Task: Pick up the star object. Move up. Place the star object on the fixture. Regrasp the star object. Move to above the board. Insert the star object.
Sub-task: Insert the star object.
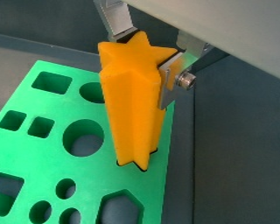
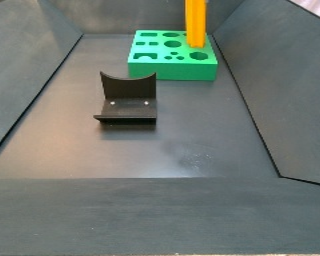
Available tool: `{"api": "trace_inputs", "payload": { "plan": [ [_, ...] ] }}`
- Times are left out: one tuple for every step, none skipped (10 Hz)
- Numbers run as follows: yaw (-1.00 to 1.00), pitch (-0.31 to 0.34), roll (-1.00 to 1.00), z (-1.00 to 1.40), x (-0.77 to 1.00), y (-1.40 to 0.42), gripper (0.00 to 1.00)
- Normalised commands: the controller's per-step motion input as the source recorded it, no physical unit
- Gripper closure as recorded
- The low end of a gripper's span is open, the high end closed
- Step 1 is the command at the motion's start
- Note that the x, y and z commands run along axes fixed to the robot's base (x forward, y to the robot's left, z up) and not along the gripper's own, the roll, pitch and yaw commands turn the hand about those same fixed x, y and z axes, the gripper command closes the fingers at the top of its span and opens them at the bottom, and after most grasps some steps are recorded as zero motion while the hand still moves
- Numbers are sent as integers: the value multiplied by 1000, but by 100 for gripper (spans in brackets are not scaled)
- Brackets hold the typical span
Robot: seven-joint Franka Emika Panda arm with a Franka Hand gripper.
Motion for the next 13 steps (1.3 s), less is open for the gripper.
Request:
{"api": "trace_inputs", "payload": {
  "plan": [
    [-129,-260,-227,-489,0,0,100],
    [-131,-236,-191,-571,-34,31,100],
    [-97,-149,-93,-666,0,31,100],
    [-63,-73,-49,-640,0,34,100],
    [-66,-43,-30,-669,0,9,100],
    [-71,-23,-33,-726,0,3,100],
    [-77,-50,-87,-794,17,23,100],
    [-60,-86,-110,-789,9,29,100],
    [-51,-99,-94,-743,0,26,100],
    [-46,-94,-40,-566,0,6,100],
    [0,-41,-3,-186,0,0,100],
    [-14,0,0,0,0,0,100],
    [0,0,0,-51,0,0,100]
  ]
}}
